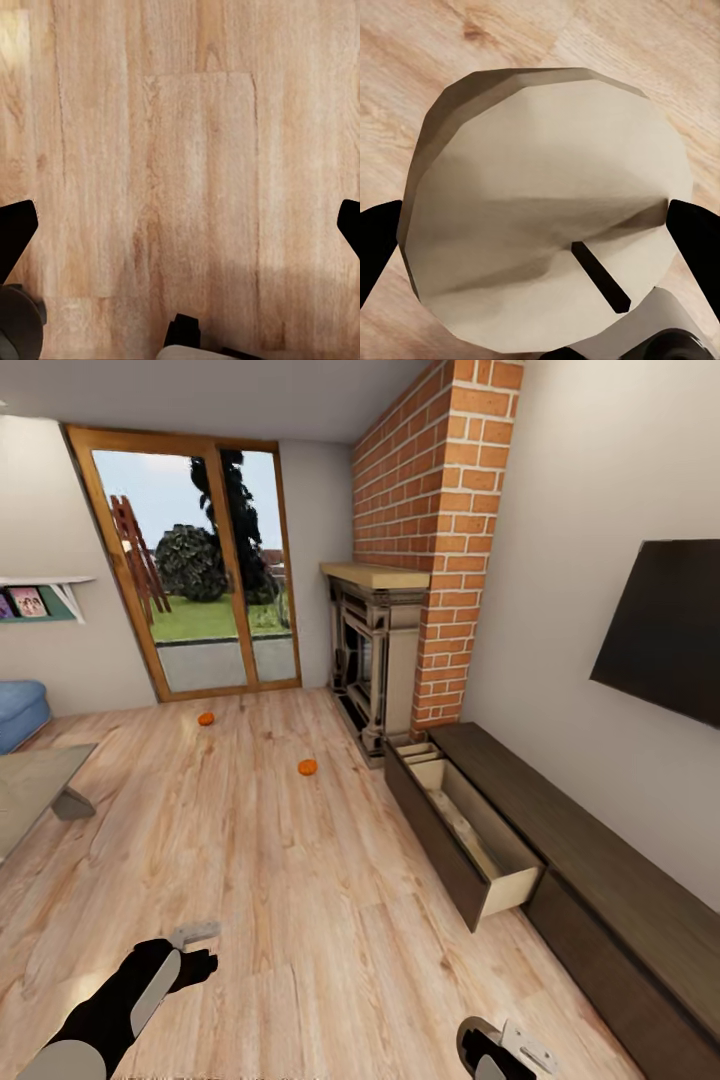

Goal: Place each of the two pumpkins and all three candles from the living room inside a cabinet in the living room (use any cabinet), then make sure every cabinet is closed, and position the cauldron so it is next to a table in the living room.

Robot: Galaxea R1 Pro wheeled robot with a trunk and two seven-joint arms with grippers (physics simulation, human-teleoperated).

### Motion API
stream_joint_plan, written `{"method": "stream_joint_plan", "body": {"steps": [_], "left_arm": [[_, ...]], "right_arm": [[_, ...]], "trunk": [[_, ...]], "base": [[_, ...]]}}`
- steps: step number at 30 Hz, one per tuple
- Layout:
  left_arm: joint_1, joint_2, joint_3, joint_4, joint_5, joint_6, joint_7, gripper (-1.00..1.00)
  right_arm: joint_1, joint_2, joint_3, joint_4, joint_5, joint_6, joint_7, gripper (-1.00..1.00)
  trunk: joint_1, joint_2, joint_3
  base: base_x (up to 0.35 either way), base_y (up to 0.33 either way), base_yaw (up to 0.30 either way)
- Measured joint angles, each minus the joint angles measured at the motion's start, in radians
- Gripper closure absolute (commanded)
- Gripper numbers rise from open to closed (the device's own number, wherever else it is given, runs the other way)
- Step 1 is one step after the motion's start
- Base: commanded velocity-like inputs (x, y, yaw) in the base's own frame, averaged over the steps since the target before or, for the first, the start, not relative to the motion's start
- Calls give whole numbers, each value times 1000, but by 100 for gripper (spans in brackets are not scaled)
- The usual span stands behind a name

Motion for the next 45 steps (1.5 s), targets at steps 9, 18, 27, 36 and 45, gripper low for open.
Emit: {"method": "stream_joint_plan", "body": {"steps": [9, 18, 27, 36, 45], "left_arm": [[0, 0, 0, 0, -1, -1, -1, -100], [0, 1, -1, 0, 1, -1, -2, -100], [0, 5, 0, 0, 0, -1, -4, -100], [0, 5, 0, 0, 0, -1, -4, -100], [0, 5, -1, 0, 0, -1, -4, -100]], "right_arm": [[0, 0, -1, 0, 1, 2, -4, 100], [0, 2, -2, 0, 0, 3, -4, 100], [0, 0, 0, 0, 0, -1, 0, 100], [1, -5, 84, 3, 0, -24, 2, 100], [1, -6, 168, 8, -4, -37, 2, 100]], "trunk": [[-34, 63, 25], [-42, 77, 27], [-42, 77, 23], [-42, 77, 23], [-42, 77, 23]], "base": [[0, 0, 264], [0, 0, 275], [178, 1, 168], [327, 98, 6], [331, 142, 0]]}}
